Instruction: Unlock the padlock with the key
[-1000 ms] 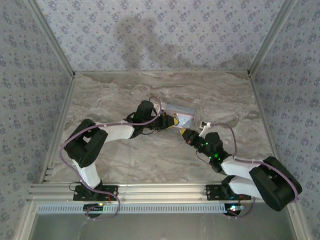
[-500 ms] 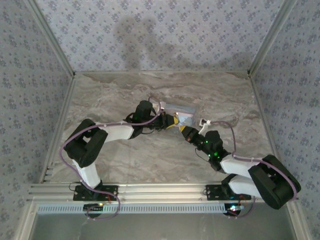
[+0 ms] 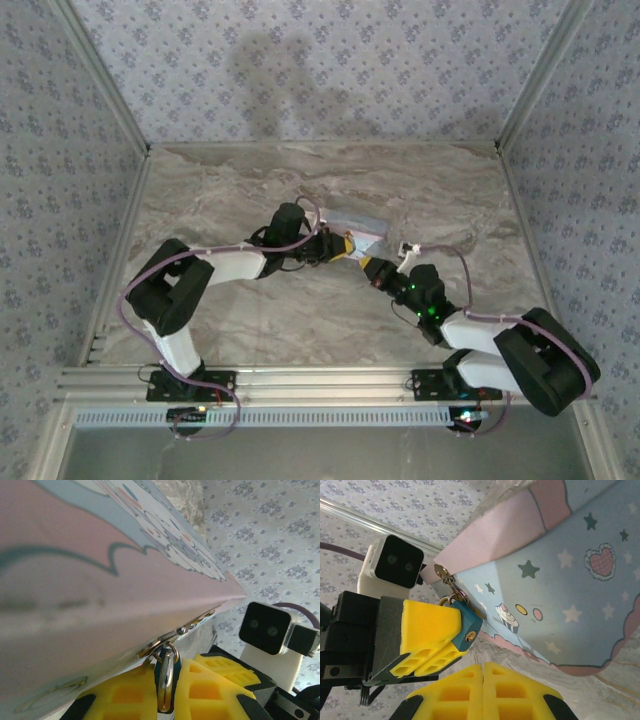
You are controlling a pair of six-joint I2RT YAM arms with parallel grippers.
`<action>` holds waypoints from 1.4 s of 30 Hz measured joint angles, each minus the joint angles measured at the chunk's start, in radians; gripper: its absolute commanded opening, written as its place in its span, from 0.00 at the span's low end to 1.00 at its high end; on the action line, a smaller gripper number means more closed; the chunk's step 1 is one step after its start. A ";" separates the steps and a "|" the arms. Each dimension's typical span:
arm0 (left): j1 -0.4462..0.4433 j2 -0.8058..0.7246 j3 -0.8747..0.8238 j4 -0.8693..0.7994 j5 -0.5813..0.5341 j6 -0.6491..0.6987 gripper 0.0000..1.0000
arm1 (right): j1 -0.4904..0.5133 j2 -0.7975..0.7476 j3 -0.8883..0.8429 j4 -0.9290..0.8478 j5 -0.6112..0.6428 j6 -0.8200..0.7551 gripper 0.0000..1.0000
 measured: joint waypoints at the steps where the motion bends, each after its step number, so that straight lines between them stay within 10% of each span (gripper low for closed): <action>1: -0.002 -0.002 0.000 -0.009 -0.001 0.003 0.00 | 0.003 -0.017 0.000 -0.018 0.000 -0.002 0.00; 21: -0.026 0.065 -0.018 -0.022 0.055 -0.086 0.00 | 0.069 -0.154 -0.012 -0.310 0.061 -0.005 0.00; 42: -0.026 0.097 -0.036 0.145 0.077 -0.205 0.00 | 0.069 -0.073 -0.058 -0.070 0.101 0.025 0.00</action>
